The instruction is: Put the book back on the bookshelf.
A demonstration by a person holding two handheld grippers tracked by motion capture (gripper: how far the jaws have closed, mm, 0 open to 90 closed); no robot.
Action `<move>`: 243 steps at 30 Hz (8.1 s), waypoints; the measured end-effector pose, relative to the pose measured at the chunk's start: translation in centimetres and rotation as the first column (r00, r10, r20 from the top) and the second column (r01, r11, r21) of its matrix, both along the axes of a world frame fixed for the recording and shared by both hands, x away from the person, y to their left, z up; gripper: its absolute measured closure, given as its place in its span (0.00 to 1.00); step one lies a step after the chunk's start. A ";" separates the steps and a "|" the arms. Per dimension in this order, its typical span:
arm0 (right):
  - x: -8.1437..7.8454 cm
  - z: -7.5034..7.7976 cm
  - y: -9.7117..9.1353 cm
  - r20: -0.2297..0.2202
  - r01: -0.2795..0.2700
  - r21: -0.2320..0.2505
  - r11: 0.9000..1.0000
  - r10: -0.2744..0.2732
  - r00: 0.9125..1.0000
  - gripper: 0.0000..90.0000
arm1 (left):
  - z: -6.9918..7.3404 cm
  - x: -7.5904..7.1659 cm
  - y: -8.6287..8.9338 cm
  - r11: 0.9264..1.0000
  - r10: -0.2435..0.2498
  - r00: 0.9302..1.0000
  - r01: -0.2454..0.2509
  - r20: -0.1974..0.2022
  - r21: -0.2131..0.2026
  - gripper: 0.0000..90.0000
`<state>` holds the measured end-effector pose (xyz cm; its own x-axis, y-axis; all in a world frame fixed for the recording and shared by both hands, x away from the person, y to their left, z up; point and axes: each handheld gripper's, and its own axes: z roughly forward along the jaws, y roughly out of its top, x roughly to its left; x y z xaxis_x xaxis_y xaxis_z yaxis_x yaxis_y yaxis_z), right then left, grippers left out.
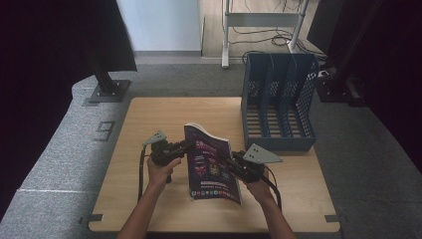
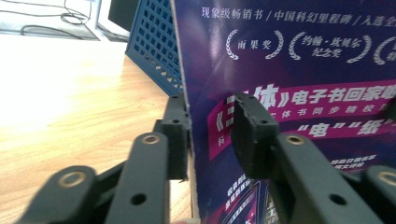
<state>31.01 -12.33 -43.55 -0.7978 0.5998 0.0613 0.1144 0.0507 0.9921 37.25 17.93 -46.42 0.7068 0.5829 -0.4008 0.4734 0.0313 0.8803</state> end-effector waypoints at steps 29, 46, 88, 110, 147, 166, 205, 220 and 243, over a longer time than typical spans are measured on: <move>0.4 0.7 0.4 0.014 -0.027 -0.047 0.999 0.027 1.000 0.80 | 2.6 -1.4 0.6 0.997 -0.061 0.992 0.067 0.113 -0.048 0.80; 0.6 1.0 1.4 0.066 0.051 -0.081 0.995 -0.046 0.997 0.91 | 3.6 -1.7 0.5 1.000 -0.012 0.988 0.013 0.156 -0.009 0.77; 1.1 -0.1 1.4 0.026 0.077 -0.047 0.996 -0.076 0.997 0.91 | 1.9 -2.3 2.1 0.997 0.053 0.989 -0.059 0.141 0.040 0.58; 0.7 1.0 -0.1 0.052 0.119 -0.006 0.993 -0.118 0.992 0.91 | -1.4 -4.0 2.4 0.977 0.061 0.993 -0.081 0.106 0.198 0.56; 0.7 4.4 -1.7 0.071 0.210 0.047 0.977 -0.213 0.974 0.91 | -2.4 -4.0 2.9 0.972 0.088 0.994 -0.101 0.071 0.212 0.56; 1.4 5.1 -2.3 0.063 0.246 0.075 0.966 -0.251 0.966 0.91 | -2.7 -4.2 3.3 0.973 0.094 0.994 -0.102 0.051 0.208 0.56; 1.7 7.2 -4.7 0.080 0.312 0.112 0.944 -0.321 0.944 0.91 | -3.0 -4.2 3.3 0.972 0.092 0.995 -0.099 0.040 0.212 0.56; 1.5 7.9 -5.8 0.094 0.334 0.129 0.934 -0.347 0.933 0.91 | -3.2 -4.1 3.2 0.971 0.095 0.995 -0.100 0.034 0.218 0.56; 1.7 8.4 -8.2 0.096 0.404 0.140 0.904 -0.418 0.903 0.91 | -3.5 -4.0 3.1 0.968 0.094 0.995 -0.097 0.023 0.232 0.55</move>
